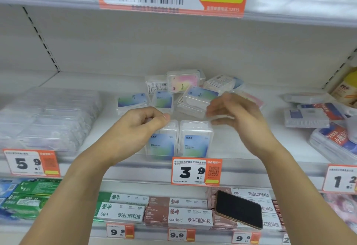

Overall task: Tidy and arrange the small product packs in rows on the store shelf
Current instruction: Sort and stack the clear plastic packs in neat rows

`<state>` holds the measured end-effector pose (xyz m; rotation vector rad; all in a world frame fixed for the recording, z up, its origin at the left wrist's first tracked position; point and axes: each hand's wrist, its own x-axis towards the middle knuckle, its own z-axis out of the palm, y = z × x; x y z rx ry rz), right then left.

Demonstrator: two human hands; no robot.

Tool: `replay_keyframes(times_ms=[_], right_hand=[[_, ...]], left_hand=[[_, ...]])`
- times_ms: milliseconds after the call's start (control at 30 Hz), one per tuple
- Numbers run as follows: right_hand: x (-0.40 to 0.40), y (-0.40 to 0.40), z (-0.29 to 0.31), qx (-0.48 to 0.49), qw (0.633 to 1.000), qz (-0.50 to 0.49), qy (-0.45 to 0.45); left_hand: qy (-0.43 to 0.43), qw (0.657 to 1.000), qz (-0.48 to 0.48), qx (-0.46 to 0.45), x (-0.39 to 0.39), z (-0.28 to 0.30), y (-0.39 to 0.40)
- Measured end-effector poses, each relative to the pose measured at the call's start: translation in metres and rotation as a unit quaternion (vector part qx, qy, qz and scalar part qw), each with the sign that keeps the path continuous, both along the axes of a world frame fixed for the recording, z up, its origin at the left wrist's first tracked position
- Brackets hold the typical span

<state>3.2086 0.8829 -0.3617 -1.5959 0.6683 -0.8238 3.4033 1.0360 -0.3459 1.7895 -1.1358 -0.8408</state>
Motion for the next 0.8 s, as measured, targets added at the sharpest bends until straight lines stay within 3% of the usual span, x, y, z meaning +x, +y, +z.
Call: replay_keyframes(times_ms=[67,133,233,467,567,667,800], right_hand=[[0.008,-0.015,-0.004,-0.074,0.99,-0.118,0.035],[0.014,-0.027,-0.01,-0.155,0.966,-0.171,0.115],[0.017,-0.035,-0.021,-0.213,0.938,-0.147,0.231],[0.022,-0.036,-0.015,-0.237,0.915,-0.129,0.298],[0.02,-0.035,-0.011,-0.199,0.926,-0.149,0.282],[0.006,-0.029,-0.004,-0.089,0.957,-0.164,0.224],[-0.01,-0.022,-0.003,0.023,0.977,-0.196,0.086]], left_hand=[[-0.016,1.0,-0.001,0.0,0.001,-0.003,-0.001],[-0.027,1.0,-0.004,-0.003,0.003,-0.006,-0.001],[-0.015,1.0,0.015,-0.02,-0.001,-0.006,-0.001],[-0.003,0.994,0.071,-0.087,-0.004,0.004,-0.007],[-0.04,0.989,0.088,-0.109,-0.002,0.008,-0.011],[-0.075,0.982,0.135,-0.109,0.015,0.015,-0.02],[-0.154,0.973,0.161,-0.065,0.045,0.02,-0.046]])
